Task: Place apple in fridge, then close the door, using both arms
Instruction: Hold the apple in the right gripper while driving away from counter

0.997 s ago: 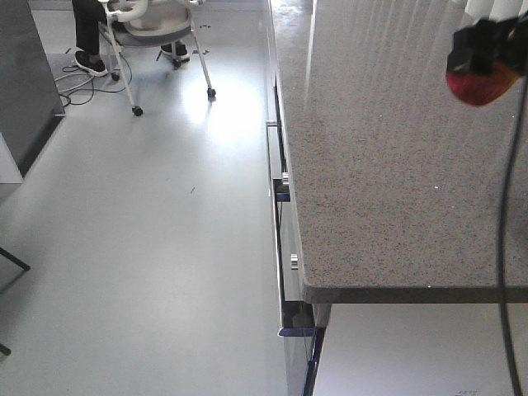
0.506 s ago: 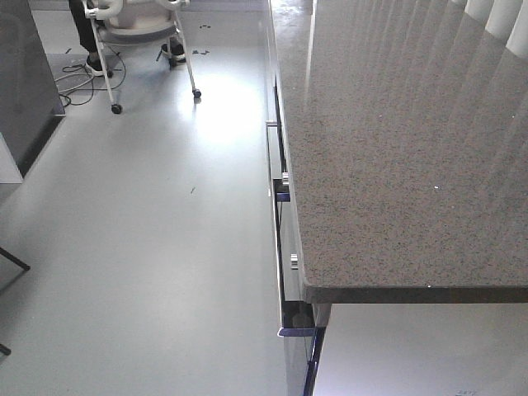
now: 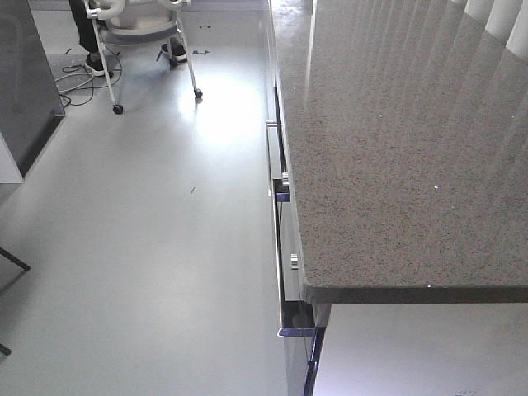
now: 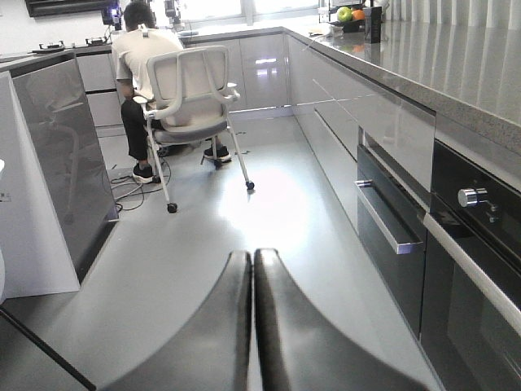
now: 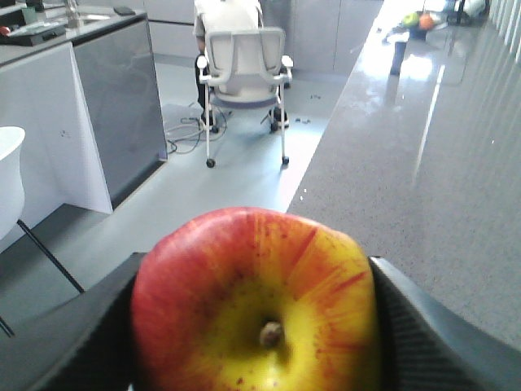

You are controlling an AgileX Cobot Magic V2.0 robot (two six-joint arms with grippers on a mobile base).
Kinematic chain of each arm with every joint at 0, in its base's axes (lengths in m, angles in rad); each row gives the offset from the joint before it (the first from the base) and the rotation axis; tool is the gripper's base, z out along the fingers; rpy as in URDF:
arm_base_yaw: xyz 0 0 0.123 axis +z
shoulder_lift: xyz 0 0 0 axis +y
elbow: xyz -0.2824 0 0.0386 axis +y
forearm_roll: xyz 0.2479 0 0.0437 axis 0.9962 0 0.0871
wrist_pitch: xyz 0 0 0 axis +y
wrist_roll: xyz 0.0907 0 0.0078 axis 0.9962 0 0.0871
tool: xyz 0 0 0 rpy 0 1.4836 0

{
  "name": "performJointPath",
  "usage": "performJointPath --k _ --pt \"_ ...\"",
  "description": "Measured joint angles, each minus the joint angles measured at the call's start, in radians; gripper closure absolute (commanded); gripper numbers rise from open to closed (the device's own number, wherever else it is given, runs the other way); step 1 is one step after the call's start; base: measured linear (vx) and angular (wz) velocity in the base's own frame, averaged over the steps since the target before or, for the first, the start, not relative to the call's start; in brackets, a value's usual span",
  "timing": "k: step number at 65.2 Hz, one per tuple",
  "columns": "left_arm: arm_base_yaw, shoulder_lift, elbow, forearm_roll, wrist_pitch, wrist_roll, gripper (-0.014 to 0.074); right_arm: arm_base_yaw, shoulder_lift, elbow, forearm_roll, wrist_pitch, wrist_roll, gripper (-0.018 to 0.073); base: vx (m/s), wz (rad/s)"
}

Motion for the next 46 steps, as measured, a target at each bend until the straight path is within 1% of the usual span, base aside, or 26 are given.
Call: performJointPath --k 46 --pt "0.0 0.0 0.0 0.0 0.0 0.0 0.0602 0.0 -0.019 -0.002 0.001 0.012 0.0 0.0426 0.0 0.0"
